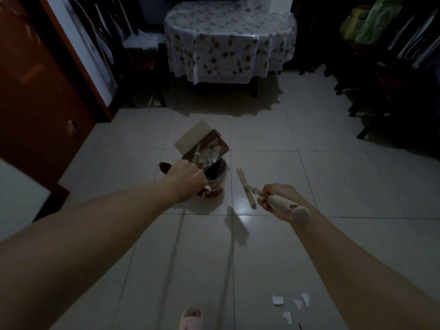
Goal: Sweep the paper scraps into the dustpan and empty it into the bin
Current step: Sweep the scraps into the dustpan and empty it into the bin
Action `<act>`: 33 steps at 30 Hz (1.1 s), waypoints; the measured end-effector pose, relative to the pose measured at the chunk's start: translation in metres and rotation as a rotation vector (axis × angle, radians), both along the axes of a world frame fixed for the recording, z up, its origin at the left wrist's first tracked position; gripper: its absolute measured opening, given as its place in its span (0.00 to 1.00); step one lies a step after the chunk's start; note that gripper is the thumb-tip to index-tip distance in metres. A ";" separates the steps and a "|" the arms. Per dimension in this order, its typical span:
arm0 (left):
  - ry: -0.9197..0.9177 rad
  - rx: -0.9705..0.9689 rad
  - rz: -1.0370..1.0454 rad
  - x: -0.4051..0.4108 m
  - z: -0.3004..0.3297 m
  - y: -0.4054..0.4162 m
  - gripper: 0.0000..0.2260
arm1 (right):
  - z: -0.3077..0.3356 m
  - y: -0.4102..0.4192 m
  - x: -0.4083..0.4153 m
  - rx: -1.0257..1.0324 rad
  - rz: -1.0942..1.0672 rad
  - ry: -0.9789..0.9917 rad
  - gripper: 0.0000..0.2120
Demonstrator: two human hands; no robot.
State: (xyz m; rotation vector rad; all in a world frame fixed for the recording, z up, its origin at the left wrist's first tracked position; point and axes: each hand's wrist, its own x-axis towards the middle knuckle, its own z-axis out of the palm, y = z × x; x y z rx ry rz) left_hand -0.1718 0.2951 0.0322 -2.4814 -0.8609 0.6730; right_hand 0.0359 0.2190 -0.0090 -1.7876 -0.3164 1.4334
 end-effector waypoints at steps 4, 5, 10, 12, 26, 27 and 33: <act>0.012 -0.027 0.009 0.005 -0.009 -0.007 0.09 | -0.007 -0.002 0.002 0.012 -0.020 0.011 0.03; 0.015 -0.036 0.005 0.007 -0.011 -0.009 0.08 | -0.009 -0.003 0.004 0.011 -0.020 0.011 0.03; 0.029 -0.023 0.013 0.004 -0.016 -0.008 0.08 | -0.010 -0.011 0.009 0.002 -0.006 0.012 0.05; 0.051 -0.048 0.006 0.008 -0.020 -0.012 0.09 | -0.012 -0.012 0.012 0.001 0.003 0.007 0.07; 0.025 -0.004 0.010 0.016 -0.013 -0.018 0.10 | -0.012 -0.019 0.012 0.015 -0.012 0.024 0.06; 0.026 -0.009 0.019 0.017 -0.014 -0.017 0.10 | -0.016 -0.017 0.011 0.005 -0.008 0.014 0.06; 0.020 -0.022 0.050 0.026 -0.019 -0.016 0.09 | -0.015 -0.014 0.008 0.016 0.029 -0.026 0.09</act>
